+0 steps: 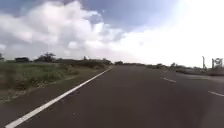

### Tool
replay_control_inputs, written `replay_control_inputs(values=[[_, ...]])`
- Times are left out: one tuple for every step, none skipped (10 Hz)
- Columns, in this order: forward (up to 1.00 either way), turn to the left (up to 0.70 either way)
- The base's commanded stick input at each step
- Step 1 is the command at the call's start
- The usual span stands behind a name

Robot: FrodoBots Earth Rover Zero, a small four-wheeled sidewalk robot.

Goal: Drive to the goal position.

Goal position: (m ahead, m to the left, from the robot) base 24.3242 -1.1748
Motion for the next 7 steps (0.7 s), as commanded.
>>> replay_control_inputs(values=[[1.0, 0.0], [1.0, 0.0], [1.0, 0.0], [1.0, 0.0], [1.0, 0.0], [1.0, 0.0], [1.0, 0.0]])
